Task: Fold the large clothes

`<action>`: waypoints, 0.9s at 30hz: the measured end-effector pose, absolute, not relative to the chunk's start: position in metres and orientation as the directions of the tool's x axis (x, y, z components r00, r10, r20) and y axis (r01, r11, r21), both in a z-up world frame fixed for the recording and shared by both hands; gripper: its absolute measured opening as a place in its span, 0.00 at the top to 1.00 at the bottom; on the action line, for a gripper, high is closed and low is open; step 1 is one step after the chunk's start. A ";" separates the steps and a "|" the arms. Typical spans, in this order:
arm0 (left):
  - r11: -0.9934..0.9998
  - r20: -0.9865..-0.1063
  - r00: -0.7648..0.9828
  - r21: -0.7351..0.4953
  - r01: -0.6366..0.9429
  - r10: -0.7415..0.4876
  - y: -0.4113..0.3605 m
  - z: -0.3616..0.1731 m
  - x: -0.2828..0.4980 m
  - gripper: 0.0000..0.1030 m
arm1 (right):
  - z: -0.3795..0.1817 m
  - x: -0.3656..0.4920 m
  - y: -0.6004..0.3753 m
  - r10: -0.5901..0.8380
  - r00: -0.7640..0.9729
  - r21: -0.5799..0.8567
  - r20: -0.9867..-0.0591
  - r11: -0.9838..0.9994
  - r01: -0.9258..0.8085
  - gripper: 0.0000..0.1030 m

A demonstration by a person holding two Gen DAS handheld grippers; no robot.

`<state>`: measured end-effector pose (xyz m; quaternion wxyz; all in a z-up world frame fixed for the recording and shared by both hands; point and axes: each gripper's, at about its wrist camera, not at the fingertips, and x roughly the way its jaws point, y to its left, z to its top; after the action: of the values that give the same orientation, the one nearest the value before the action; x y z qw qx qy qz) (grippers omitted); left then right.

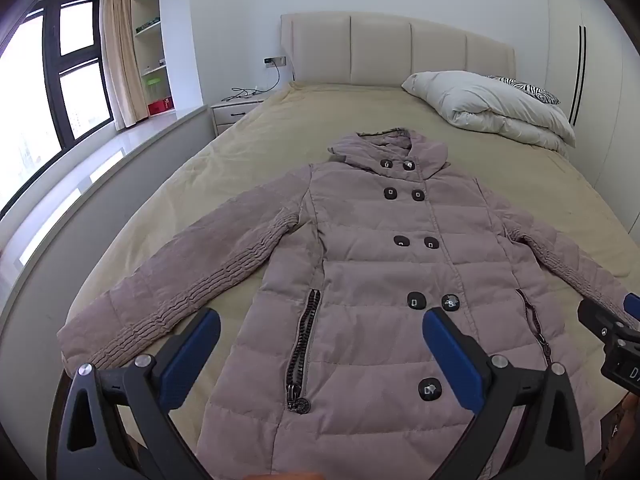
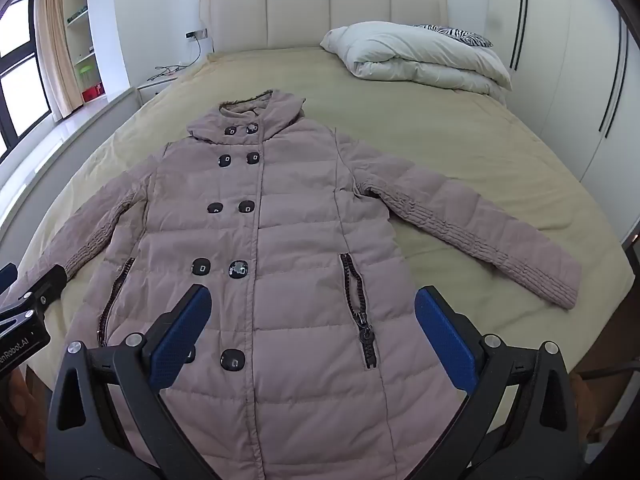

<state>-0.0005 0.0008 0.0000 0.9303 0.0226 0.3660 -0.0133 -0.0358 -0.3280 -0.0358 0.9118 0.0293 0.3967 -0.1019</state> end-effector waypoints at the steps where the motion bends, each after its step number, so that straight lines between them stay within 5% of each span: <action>1: 0.999 -0.681 0.732 0.032 0.039 -0.007 0.001 0.000 -0.001 0.00 | -0.036 -0.036 -0.328 -0.162 0.664 -0.027 -0.730 0.977 0.209 0.00; 27: 0.999 -0.693 0.721 0.019 0.038 -0.014 0.004 -0.003 -0.001 0.00 | -0.045 -0.035 -0.321 -0.153 0.654 -0.028 -0.740 0.980 0.198 0.00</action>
<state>-0.0014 0.0042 -0.0033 0.9274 0.0160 0.3735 -0.0142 -0.0348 -0.3207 -0.0449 0.9091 0.0276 0.4043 -0.0967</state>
